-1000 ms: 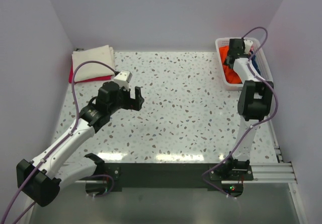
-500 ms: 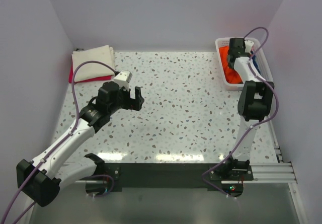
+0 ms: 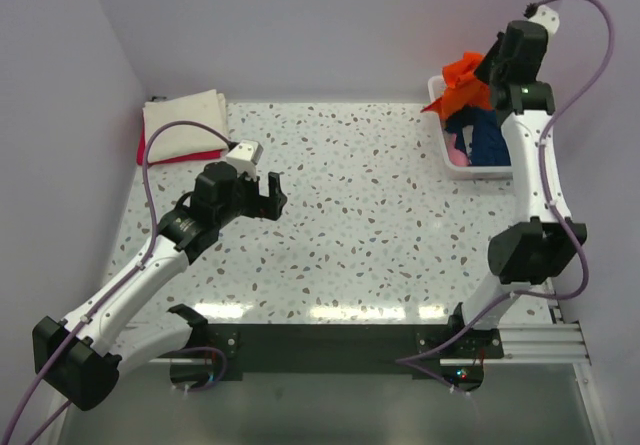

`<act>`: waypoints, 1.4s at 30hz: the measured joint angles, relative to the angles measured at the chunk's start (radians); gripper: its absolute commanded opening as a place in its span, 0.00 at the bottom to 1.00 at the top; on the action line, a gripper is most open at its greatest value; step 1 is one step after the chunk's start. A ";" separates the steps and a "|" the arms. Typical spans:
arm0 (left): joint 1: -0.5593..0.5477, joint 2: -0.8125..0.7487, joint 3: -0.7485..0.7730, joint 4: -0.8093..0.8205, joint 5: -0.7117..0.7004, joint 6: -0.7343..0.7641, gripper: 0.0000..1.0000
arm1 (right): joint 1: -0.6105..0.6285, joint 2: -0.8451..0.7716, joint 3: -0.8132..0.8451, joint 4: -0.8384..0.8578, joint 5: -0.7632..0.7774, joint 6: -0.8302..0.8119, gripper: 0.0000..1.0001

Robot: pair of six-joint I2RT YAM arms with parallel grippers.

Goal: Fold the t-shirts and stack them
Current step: Grab the tshirt from the pile, then move the tshirt to the center of the board

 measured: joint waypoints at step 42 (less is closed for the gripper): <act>-0.022 0.219 -0.178 0.101 0.021 -0.306 0.83 | 0.221 -0.582 -1.046 0.058 -0.256 0.149 0.43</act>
